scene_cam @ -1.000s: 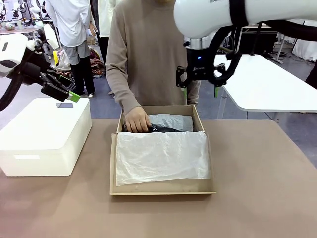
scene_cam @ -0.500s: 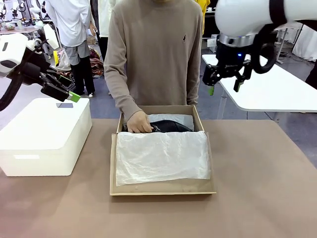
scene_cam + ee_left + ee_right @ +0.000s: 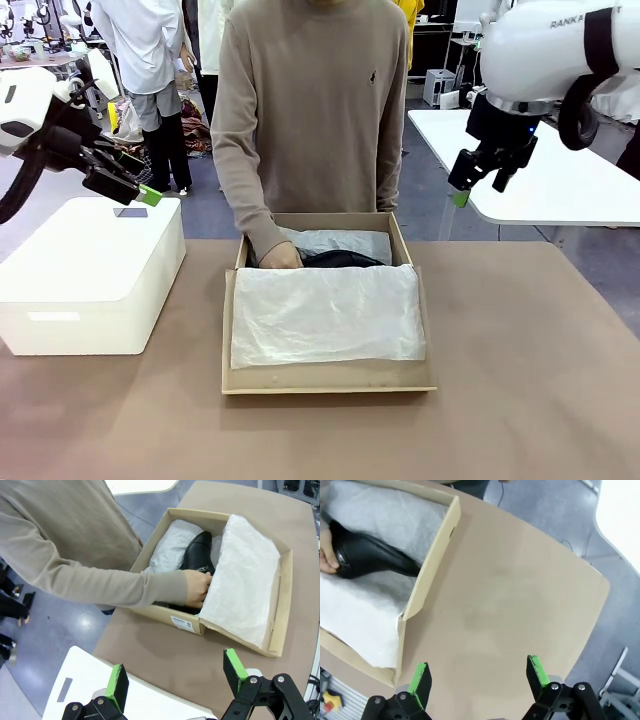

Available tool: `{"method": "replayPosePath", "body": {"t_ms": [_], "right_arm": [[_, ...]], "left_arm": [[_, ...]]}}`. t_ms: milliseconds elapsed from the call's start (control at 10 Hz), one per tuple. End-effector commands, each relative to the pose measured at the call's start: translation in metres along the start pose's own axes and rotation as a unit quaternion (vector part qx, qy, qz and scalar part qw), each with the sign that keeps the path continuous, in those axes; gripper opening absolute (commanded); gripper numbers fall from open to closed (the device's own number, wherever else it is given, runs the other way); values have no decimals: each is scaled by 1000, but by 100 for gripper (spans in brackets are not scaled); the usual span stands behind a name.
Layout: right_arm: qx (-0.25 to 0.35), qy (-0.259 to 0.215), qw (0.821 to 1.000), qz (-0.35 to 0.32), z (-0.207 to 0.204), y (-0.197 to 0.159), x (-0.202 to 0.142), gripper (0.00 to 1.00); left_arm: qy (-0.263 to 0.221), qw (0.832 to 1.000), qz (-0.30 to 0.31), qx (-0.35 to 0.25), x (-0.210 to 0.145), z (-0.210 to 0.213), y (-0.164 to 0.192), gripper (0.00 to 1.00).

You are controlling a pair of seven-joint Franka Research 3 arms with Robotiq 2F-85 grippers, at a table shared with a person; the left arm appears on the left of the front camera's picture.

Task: Pack the shoes into the box.
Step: Close the Shoes Box.

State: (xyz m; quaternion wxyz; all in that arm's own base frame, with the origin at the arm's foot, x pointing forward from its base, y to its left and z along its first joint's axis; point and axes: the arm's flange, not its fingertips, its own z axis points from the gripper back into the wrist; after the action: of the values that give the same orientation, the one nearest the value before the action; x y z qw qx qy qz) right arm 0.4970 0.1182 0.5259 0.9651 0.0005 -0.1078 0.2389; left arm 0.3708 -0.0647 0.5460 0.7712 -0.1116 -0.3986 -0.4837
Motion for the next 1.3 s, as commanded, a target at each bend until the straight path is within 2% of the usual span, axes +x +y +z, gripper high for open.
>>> {"method": "replayPosePath", "body": {"t_ms": [0,100,200,700,1200], "right_arm": [[36,-28,998,36,-8,-5,-13,100],[24,-14,1000,13,-8,-2,-10,100],[8,-9,1000,18,-4,-3,-3,100],[11,-7,1000,19,-7,-2,-5,100],[79,-70,981,163,-28,-48,-40,100]], "left_arm": [[-6,1000,-5,-5,-2,0,1,100],[-6,1000,-5,-5,-2,0,1,100],[-6,1000,-5,-5,-2,0,1,100],[-6,1000,-5,-5,-2,0,1,100],[-6,1000,-5,-5,-2,0,1,100]]}}
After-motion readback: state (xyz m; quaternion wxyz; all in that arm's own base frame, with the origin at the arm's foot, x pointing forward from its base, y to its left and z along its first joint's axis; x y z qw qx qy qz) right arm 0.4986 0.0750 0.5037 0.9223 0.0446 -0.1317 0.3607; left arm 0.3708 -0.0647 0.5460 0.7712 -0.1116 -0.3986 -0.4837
